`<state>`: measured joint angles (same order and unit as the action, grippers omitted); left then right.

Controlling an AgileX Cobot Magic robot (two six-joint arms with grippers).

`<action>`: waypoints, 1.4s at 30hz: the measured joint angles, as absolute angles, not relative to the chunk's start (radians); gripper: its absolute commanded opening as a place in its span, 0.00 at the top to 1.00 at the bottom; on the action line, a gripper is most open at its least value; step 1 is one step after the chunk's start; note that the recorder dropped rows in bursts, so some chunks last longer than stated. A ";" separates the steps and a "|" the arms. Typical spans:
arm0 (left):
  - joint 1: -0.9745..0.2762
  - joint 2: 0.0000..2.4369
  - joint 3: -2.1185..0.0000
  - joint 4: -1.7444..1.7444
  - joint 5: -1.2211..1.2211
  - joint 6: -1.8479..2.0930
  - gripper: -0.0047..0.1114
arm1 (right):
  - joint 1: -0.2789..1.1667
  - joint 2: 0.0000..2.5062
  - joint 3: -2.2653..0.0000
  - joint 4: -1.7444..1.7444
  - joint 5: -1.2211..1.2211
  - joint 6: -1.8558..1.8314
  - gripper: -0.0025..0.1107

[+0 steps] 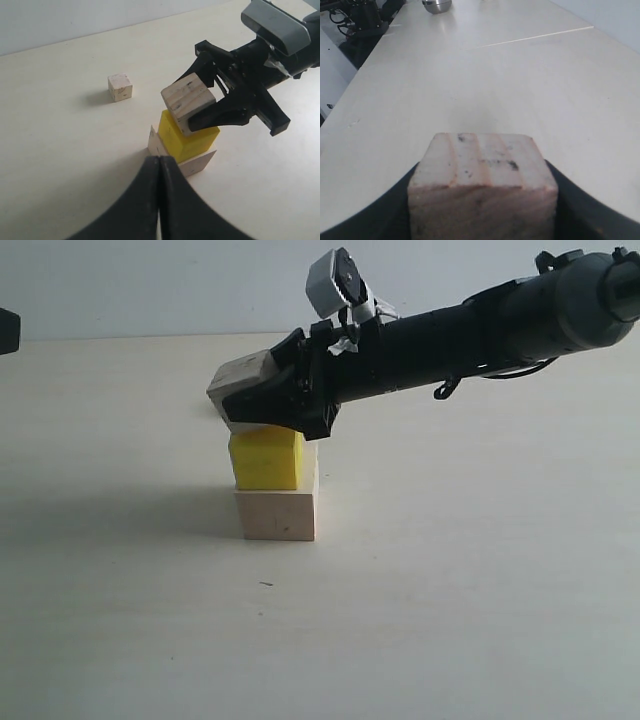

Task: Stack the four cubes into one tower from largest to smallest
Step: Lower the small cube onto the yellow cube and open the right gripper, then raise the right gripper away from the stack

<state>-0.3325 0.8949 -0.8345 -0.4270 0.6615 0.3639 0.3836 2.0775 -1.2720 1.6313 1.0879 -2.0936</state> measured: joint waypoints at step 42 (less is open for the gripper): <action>-0.332 0.895 -0.835 -0.419 0.661 0.364 0.96 | 0.382 1.800 -1.272 1.529 0.951 -1.775 0.70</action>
<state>-0.3325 0.8949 -0.8345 -0.4188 0.6610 0.3639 0.3818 1.8003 -1.2720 1.5294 0.9512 -1.7755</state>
